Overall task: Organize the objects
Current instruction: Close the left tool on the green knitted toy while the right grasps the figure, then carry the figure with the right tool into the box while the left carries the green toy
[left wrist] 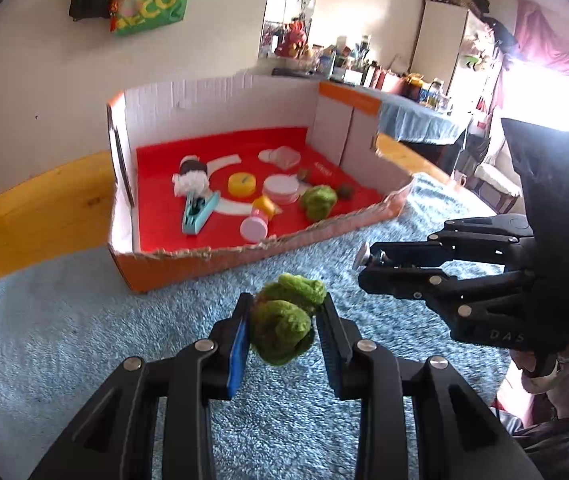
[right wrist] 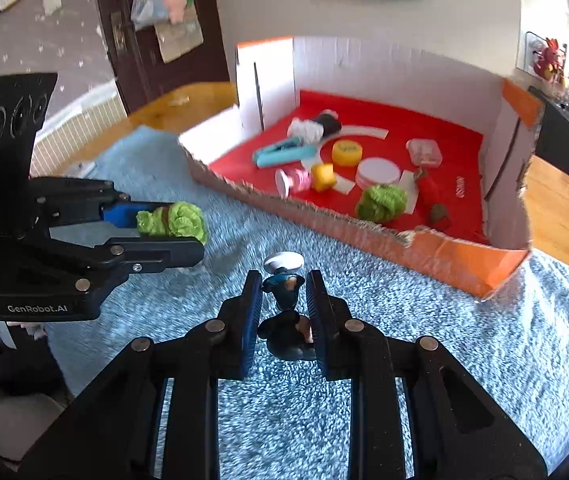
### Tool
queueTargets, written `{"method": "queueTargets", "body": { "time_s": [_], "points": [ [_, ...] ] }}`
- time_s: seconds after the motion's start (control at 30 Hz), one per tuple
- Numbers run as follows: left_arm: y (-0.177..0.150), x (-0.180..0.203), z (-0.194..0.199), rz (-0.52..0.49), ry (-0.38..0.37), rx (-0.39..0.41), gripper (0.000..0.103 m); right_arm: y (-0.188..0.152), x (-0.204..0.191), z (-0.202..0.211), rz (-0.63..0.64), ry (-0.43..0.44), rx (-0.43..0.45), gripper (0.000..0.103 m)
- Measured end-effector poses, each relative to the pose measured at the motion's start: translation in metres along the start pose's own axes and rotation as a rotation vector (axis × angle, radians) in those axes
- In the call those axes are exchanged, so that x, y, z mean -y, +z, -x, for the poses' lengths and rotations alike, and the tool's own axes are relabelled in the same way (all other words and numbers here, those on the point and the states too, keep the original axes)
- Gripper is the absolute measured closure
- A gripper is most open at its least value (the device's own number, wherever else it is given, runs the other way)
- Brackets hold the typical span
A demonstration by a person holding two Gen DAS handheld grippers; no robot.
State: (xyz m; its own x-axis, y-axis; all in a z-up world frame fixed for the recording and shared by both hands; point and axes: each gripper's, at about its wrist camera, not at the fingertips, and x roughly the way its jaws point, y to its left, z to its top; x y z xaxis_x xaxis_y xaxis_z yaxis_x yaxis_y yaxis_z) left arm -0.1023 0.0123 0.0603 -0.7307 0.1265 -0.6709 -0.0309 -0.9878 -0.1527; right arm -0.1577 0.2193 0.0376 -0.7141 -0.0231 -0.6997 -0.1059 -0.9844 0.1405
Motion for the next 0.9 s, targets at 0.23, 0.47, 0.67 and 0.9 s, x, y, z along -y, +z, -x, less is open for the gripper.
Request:
{"method": "queueTargets", "body": {
  "time_s": [0.23, 0.47, 0.67, 0.9],
  "points": [
    [0.007, 0.003, 0.019, -0.020, 0.005, 0.041, 0.070, 0.012, -0.001, 0.029, -0.020, 0.012, 0.071, 0.081],
    [0.003, -0.004, 0.017, 0.010, 0.012, 0.023, 0.070, 0.010, 0.001, 0.033, -0.040, 0.016, 0.071, 0.081],
    [0.004, -0.004, 0.018, 0.011, 0.009, 0.032, 0.070, 0.010, 0.002, 0.034, -0.045, 0.020, 0.072, 0.081],
    [0.030, -0.007, 0.014, 0.033, 0.018, 0.040, 0.070, 0.027, 0.008, 0.036, -0.050, 0.013, 0.094, 0.081]
  ]
}}
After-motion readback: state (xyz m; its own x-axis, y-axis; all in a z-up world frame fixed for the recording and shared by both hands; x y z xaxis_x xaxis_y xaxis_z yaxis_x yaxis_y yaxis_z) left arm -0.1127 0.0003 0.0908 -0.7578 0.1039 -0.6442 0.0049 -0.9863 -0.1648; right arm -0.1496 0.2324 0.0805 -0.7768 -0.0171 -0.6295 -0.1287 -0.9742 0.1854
